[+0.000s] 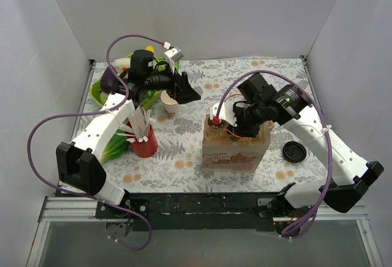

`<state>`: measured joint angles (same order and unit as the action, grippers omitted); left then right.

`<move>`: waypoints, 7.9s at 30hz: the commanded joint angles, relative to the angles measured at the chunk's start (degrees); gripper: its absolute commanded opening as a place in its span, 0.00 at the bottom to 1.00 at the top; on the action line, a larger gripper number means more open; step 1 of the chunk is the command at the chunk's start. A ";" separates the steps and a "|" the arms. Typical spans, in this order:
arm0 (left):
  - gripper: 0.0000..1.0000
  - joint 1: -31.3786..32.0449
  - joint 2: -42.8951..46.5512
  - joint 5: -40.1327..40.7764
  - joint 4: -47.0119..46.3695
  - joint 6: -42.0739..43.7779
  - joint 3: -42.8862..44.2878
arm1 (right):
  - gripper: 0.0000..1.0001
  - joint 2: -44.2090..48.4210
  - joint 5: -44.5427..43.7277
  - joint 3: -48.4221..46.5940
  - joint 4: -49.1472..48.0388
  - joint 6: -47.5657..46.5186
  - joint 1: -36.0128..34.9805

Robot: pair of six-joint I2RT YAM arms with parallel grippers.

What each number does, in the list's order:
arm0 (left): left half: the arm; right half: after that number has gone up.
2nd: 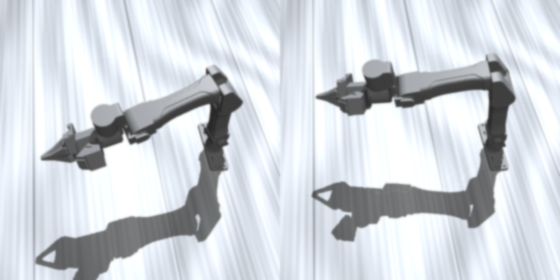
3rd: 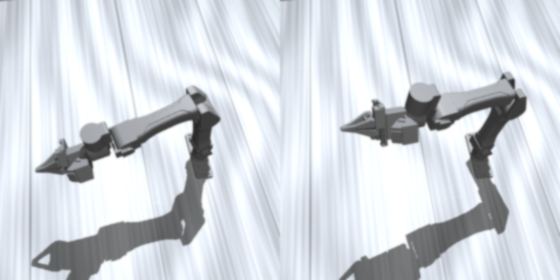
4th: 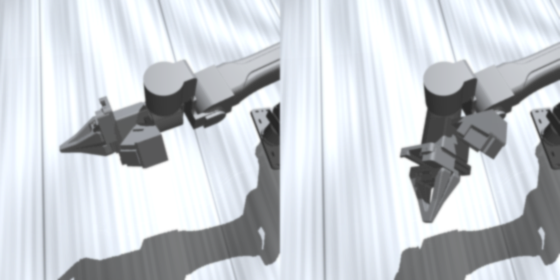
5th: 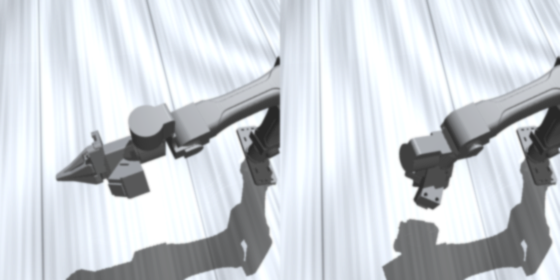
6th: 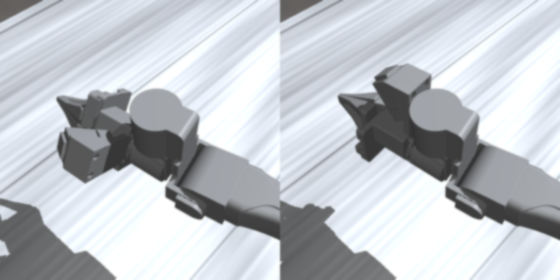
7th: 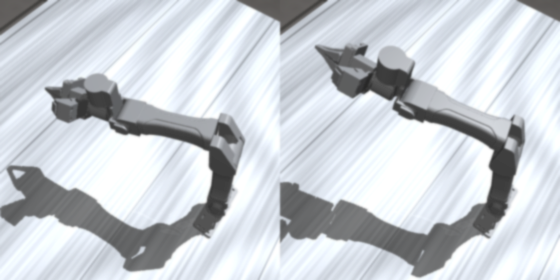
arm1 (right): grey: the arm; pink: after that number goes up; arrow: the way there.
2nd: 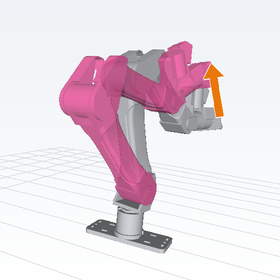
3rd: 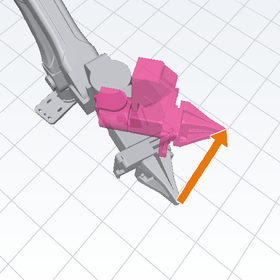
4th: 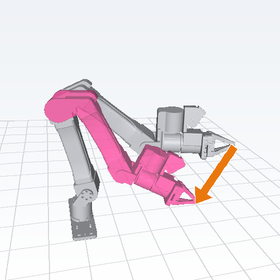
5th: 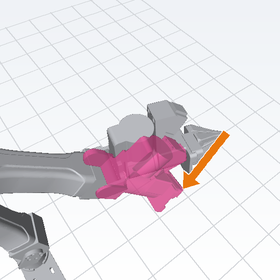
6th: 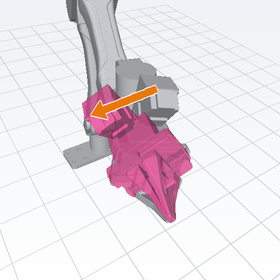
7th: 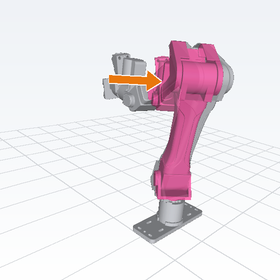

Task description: Pack the takeout coffee

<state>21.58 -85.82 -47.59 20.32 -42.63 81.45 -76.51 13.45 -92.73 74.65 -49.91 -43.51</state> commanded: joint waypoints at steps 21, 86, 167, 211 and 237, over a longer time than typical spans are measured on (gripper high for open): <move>0.98 7.77 -5.76 -4.00 6.58 12.40 8.99 | 0.01 13.82 4.46 17.61 -14.42 -2.90 0.35; 0.98 9.62 4.26 6.72 1.04 17.85 -4.19 | 0.01 -1.36 -7.74 18.55 -0.82 -0.19 -3.16; 0.98 8.91 -7.25 13.61 22.82 14.67 17.07 | 0.98 0.21 -9.05 -5.91 -17.94 13.95 -2.99; 0.98 8.03 9.71 5.67 2.71 7.12 0.03 | 0.85 -2.06 -15.82 4.91 -13.83 -5.90 -2.64; 0.98 6.72 9.18 5.41 -11.53 -2.45 -1.73 | 0.82 -4.52 -24.26 8.18 -18.05 -8.01 -2.72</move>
<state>28.60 -81.17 -41.98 11.11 -44.16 79.24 -81.89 -7.66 -84.90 58.46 -54.28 -46.24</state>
